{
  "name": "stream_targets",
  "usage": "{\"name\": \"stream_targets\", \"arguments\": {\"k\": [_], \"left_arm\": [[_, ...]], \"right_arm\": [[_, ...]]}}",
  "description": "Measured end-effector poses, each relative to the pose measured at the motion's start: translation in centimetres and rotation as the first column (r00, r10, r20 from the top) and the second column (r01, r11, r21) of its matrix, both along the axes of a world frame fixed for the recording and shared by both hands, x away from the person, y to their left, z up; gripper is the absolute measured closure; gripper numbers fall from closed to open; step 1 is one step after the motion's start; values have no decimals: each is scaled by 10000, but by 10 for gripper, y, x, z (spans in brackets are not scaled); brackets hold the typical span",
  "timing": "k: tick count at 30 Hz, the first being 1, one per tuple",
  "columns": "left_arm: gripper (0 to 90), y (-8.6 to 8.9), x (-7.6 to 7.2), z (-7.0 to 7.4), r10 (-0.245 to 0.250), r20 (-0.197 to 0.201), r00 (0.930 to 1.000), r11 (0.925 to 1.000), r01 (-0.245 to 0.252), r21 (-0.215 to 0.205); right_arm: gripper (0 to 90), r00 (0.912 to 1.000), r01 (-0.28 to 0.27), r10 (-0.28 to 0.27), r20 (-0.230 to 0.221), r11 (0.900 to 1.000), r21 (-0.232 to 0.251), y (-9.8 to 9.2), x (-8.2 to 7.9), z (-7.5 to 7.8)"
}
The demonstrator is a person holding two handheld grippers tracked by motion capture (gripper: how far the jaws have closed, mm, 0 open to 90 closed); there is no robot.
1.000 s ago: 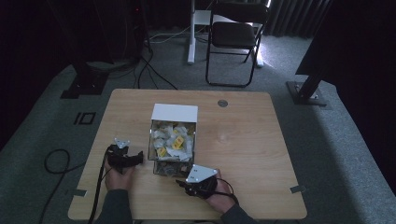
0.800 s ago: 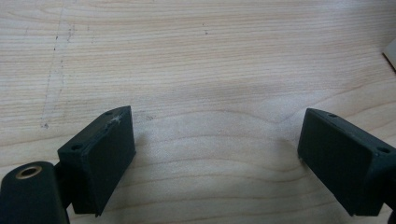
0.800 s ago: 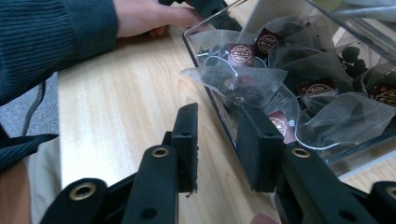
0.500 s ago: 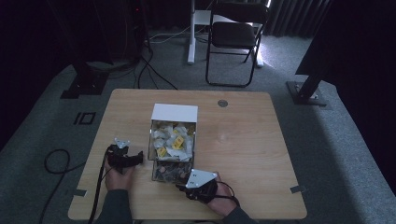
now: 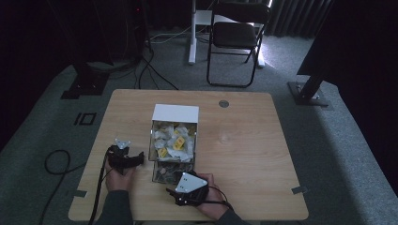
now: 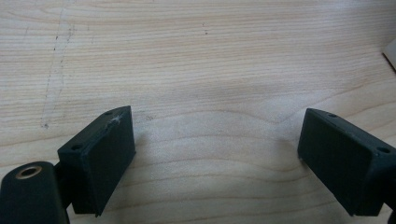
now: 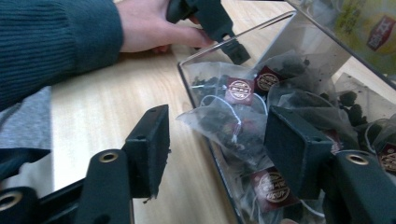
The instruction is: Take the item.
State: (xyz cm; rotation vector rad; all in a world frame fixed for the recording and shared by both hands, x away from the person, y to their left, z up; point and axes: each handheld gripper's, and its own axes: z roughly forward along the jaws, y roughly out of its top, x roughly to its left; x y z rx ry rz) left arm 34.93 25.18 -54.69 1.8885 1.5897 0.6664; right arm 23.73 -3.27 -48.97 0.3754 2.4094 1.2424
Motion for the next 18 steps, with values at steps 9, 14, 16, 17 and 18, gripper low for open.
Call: {"name": "stream_targets", "arguments": {"k": [9, 14, 16, 17, 18], "left_arm": [[115, 0, 0, 0, -1, 0, 10000, 10000, 1, 3], [115, 0, 0, 0, -5, -2, 10000, 10000, 5, -1], [115, 0, 0, 0, -5, -7, 10000, 10000, 5, -1], [115, 0, 0, 0, -3, -8, 10000, 10000, 3, 1], [115, 0, 0, 0, -3, -10, 10000, 10000, 3, 1]], "right_arm": [[778, 9990, 279, -284, 334, 9995, 171, -1, 3, 4], [893, 9986, 377, -389, 350, 9987, 344, -5, 2, 6], [900, 9985, 396, -410, 369, 9985, 366, -5, 2, 6], [900, 9988, 388, -401, 297, 9984, 412, -6, 2, 7], [900, 9990, 395, -406, 195, 9977, 546, -8, 4, 8]]}}
